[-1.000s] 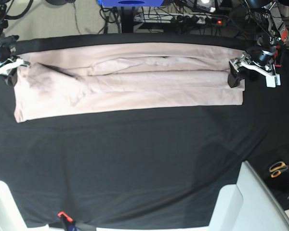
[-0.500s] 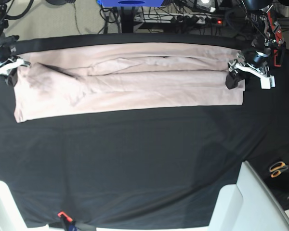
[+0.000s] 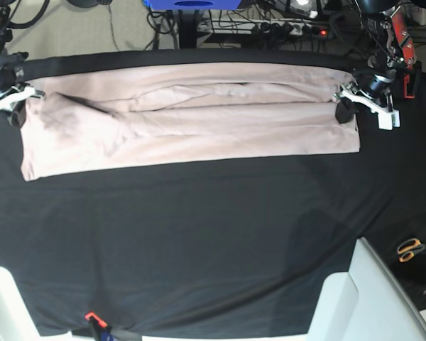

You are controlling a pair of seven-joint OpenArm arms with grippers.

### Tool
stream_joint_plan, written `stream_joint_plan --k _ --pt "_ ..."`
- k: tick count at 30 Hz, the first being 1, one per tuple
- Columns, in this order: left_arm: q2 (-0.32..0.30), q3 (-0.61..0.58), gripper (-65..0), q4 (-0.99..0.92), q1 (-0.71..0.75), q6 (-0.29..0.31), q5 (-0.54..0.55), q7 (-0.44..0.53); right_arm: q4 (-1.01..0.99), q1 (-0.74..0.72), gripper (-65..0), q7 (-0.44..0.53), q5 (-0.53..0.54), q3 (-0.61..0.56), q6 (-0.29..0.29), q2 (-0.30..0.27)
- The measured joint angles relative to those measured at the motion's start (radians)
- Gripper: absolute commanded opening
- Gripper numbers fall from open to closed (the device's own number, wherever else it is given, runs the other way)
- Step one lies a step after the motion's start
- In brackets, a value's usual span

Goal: Fold the T-shirt properly
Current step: 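Grasp the strip end near the left gripper with the left gripper, then fold the strip end with the left gripper toward the right gripper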

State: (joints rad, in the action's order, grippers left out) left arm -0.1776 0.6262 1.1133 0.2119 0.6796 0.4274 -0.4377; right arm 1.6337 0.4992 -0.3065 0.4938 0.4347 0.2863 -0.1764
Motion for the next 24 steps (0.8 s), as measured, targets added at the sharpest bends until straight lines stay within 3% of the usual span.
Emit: stream_joint_plan --k 1,4,8,13,20,22,24 --pt "0.013 -0.003 -65.0 0.035 0.011 0.001 -0.01 -0.003 -0.013 -0.003 -64.8 0.0 0.0 0.0 0.002 0.001" --pt "0.047 -0.044 -65.0 0.174 0.079 -0.079 -0.008 -0.012 -0.038 -0.005 -64.8 -0.003 0.0 0.0 0.0 0.0" --pt "0.057 -0.102 -65.0 0.378 0.15 -0.241 -0.01 -0.023 -0.038 -0.005 -64.8 -0.003 0.0 0.0 0.0 -0.002" --pt "0.056 -0.213 -65.0 0.563 0.209 -0.397 -0.001 -0.019 -0.038 -0.008 -64.8 -0.003 -0.001 0.0 -0.002 -0.003" --pt "0.058 -0.415 -65.0 0.626 0.246 -0.42 -0.001 -0.022 -0.038 -0.018 -64.8 -0.003 -0.001 0.0 -0.001 -0.003" --pt "0.076 -0.456 -65.0 0.627 0.249 -0.5 -0.002 -0.021 -0.038 -0.018 -64.8 -0.003 -0.001 0.0 -0.002 -0.003" --pt "0.077 -0.502 -65.0 0.626 0.254 -0.531 -0.005 -0.023 -0.039 -0.019 -64.8 -0.003 0.0 0.0 0.002 -0.002"
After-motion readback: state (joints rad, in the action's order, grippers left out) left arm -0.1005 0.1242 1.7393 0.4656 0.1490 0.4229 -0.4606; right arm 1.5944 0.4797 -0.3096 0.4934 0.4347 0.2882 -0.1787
